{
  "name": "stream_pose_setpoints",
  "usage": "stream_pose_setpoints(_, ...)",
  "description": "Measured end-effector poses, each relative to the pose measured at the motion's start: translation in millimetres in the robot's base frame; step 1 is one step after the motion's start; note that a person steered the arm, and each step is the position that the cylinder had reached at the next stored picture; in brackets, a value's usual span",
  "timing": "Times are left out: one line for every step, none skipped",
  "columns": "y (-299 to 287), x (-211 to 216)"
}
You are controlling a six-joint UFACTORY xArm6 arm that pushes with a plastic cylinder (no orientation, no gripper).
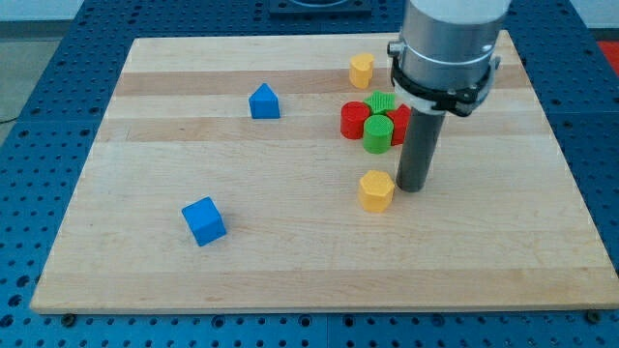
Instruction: Move the yellow hexagon towards blue cube
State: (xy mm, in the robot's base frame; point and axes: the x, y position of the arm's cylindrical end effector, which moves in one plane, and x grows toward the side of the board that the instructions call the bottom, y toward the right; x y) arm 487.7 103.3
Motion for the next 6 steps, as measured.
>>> stream_pose_setpoints(5, 9)
stream_pose_setpoints(10, 15)
stream_pose_setpoints(-36, 16)
stream_pose_setpoints(-82, 22)
stream_pose_setpoints(-93, -4)
stream_pose_setpoints(-96, -18)
